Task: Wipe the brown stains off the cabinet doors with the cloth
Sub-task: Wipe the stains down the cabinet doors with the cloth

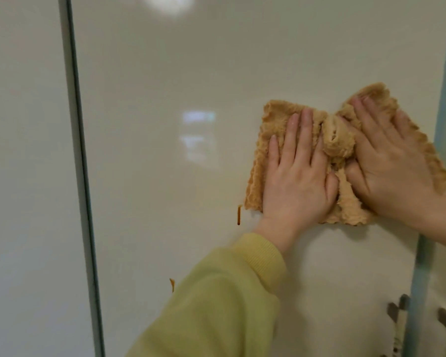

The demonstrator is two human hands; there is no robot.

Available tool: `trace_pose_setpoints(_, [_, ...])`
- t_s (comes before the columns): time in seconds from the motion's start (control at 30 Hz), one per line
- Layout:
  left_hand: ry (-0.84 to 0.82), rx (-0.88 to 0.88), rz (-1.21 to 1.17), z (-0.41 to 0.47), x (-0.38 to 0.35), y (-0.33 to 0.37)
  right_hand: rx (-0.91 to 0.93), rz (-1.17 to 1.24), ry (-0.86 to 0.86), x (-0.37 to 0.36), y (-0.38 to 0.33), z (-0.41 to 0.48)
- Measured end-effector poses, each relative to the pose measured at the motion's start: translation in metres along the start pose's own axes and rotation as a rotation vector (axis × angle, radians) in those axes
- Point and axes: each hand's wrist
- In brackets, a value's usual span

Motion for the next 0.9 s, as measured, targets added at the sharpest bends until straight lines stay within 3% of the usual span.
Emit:
trace_pose_setpoints(0.37, [-0.049,-0.084,0.035,-0.071,-0.003,-0.044,-0.284,0.037,-0.035,-0.027,-0.086,-0.053])
trace_pose_setpoints(0.57, [-0.076,-0.166,0.090,-0.143,-0.010,-0.085,-0.297,0.009,-0.029,-0.058,-0.155,-0.100])
trace_pose_setpoints(0.73, [-0.061,-0.232,0.085,-0.127,-0.006,-0.095,-0.316,-0.032,-0.031,-0.058,-0.153,-0.084])
trace_pose_setpoints(0.9, [-0.005,-0.208,0.060,-0.053,0.014,-0.121,-0.294,-0.006,0.070,-0.048,-0.138,-0.005])
Point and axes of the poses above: each hand's wrist, its own z-axis towards the middle knuckle, its own x-axis out of the back of the hand, y = z × x, and after that the axes turned 1 degree about z, right-handed
